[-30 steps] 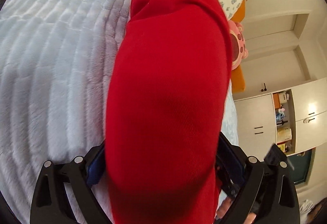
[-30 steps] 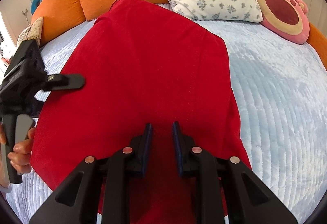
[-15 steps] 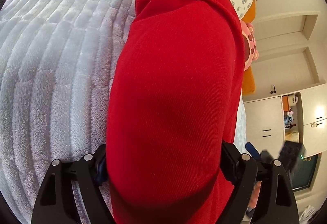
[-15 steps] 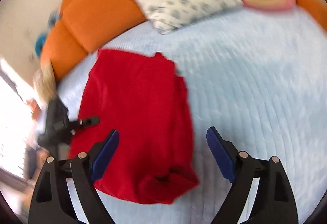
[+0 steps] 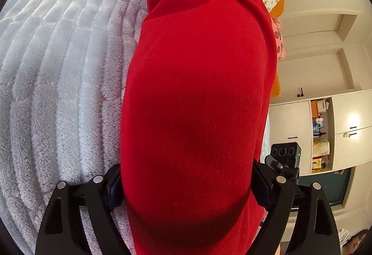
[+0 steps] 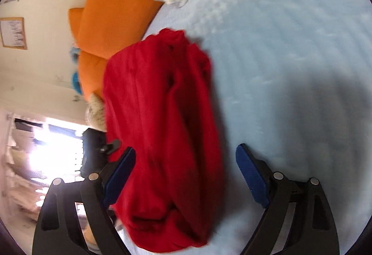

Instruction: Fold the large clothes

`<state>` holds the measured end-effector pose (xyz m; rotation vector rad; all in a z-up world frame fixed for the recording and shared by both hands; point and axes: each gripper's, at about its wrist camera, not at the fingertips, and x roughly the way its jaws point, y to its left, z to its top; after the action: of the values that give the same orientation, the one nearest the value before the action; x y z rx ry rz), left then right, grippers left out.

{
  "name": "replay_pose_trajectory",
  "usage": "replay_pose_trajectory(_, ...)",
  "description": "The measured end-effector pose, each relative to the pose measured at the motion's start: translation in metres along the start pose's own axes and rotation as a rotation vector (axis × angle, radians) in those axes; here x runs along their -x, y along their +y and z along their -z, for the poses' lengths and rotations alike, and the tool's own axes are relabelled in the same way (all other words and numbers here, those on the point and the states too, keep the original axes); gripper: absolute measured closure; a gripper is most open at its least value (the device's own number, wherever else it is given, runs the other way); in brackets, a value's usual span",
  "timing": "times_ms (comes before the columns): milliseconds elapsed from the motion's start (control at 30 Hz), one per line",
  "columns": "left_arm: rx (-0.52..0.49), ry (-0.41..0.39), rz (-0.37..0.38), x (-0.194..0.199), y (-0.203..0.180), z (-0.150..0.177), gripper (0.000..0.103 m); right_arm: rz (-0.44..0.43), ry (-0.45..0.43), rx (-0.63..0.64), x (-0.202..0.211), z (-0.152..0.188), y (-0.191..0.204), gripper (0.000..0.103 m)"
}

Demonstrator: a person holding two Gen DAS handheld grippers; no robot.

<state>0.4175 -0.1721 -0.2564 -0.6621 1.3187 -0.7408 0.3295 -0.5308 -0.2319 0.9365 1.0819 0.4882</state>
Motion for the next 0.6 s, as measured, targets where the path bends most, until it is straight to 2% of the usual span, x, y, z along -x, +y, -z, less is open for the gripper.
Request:
replay_pose_trajectory(67,-0.008,0.0,-0.003,-0.001,-0.001,0.0,0.013,0.052,0.03,0.021,-0.01,-0.002,0.007,0.013)
replay_pose_trajectory(167,-0.031,0.002,-0.018,-0.003,-0.006,0.004,0.01,0.091,0.063,0.042,-0.026,-0.006,0.019,0.004)
replay_pose_trajectory(200,-0.036,0.002,-0.02,-0.004,-0.007,0.004,0.009,0.1,0.071,0.046,-0.03,-0.007,0.022,0.004)
replay_pose_trajectory(233,-0.041,0.003,-0.022,-0.004,-0.008,0.005,0.008,0.1,0.082,0.053,-0.036,-0.01,0.027,0.004)
replay_pose_trajectory(333,-0.04,0.015,-0.025,-0.005,-0.01,0.002,0.007,0.006,0.098,0.014,-0.049,-0.015,0.033,0.004)
replay_pose_trajectory(400,-0.013,0.029,-0.021,-0.005,-0.011,-0.003,0.007,0.023,0.096,0.01,-0.059,-0.021,0.043,0.007)
replay_pose_trajectory(467,-0.022,0.018,-0.023,-0.002,-0.01,-0.003,0.009,0.05,0.094,0.035,-0.062,-0.021,0.051,0.029)
replay_pose_trajectory(500,-0.029,0.012,-0.027,-0.001,-0.009,-0.001,0.013,0.062,0.09,0.047,-0.061,-0.02,0.053,0.033)
replay_pose_trajectory(533,-0.041,0.0,-0.03,0.001,-0.007,0.002,0.016,0.068,0.082,0.06,-0.058,-0.019,0.053,0.045)
replay_pose_trajectory(567,-0.048,-0.01,-0.032,0.002,-0.005,0.003,0.02,0.079,0.075,0.072,-0.056,-0.018,0.053,0.053)
replay_pose_trajectory(600,-0.054,-0.029,-0.032,0.004,-0.003,0.006,0.022,0.073,0.066,0.075,-0.053,-0.015,0.051,0.055)
